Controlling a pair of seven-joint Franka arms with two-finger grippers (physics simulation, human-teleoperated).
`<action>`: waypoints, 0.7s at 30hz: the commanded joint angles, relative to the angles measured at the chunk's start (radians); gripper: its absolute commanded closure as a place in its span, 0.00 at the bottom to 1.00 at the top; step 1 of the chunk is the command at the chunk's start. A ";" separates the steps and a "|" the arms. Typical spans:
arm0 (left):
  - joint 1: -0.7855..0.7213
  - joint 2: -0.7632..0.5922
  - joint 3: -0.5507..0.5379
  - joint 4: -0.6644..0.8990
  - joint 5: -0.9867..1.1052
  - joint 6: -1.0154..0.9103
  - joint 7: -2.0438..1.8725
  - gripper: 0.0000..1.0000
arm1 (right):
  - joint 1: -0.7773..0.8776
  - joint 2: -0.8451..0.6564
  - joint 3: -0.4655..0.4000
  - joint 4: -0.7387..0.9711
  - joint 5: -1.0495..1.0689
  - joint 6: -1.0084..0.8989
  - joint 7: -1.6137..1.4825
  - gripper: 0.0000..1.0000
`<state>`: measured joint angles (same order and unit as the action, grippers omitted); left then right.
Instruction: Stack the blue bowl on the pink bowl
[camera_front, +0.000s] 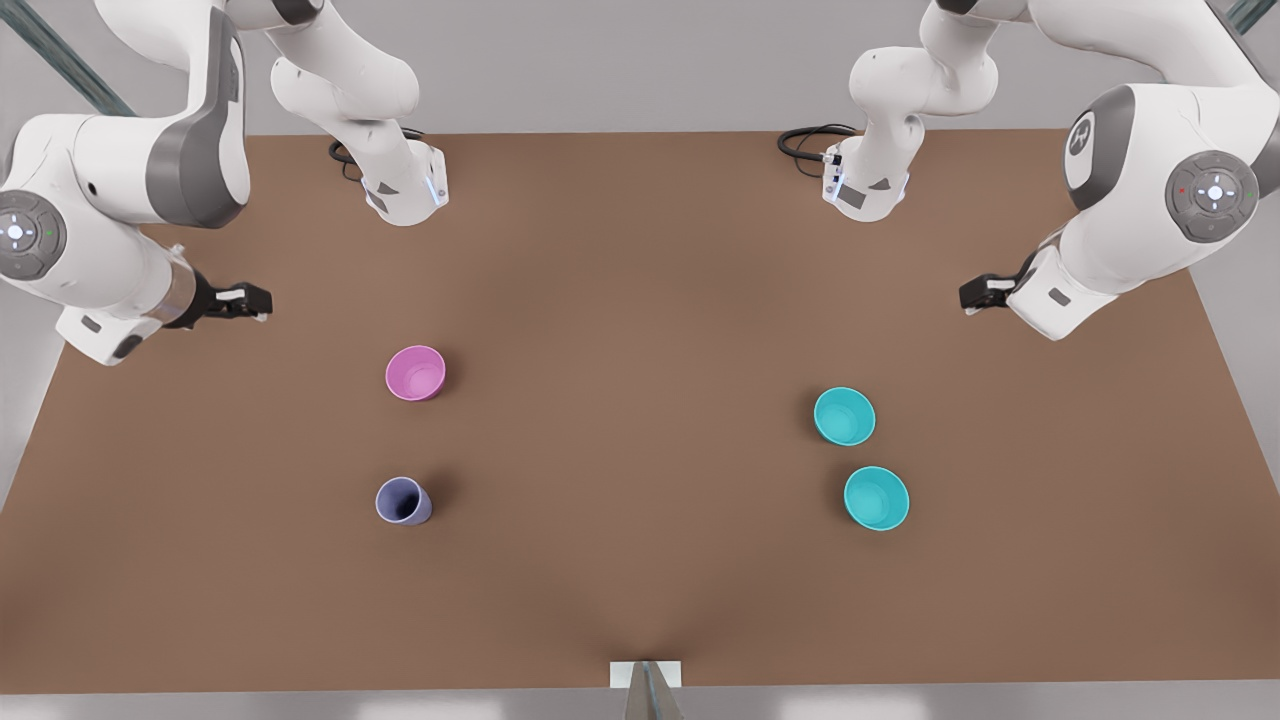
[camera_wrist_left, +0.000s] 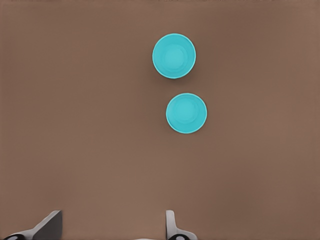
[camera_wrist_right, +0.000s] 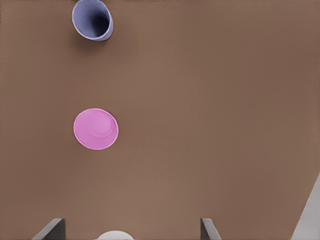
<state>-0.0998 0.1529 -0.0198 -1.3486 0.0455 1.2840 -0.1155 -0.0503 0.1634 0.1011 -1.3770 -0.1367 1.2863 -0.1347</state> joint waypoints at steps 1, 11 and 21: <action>-0.001 -0.001 0.000 0.000 0.001 0.015 -0.035 0.00 | 0.000 0.001 0.000 0.001 0.000 0.047 -0.031 0.00; -0.003 0.000 0.000 0.000 0.001 0.017 -0.047 0.00 | -0.013 0.057 0.003 -0.637 0.129 0.781 0.138 0.00; 0.003 0.024 0.001 0.006 0.001 0.025 -0.044 0.00 | -0.052 0.054 0.005 -0.927 0.210 1.127 0.142 0.00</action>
<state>-0.0957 0.1754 -0.0181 -1.3435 0.0449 1.3067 -0.1442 -0.1022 0.2198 0.1055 -2.2911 0.0609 2.2182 -0.0500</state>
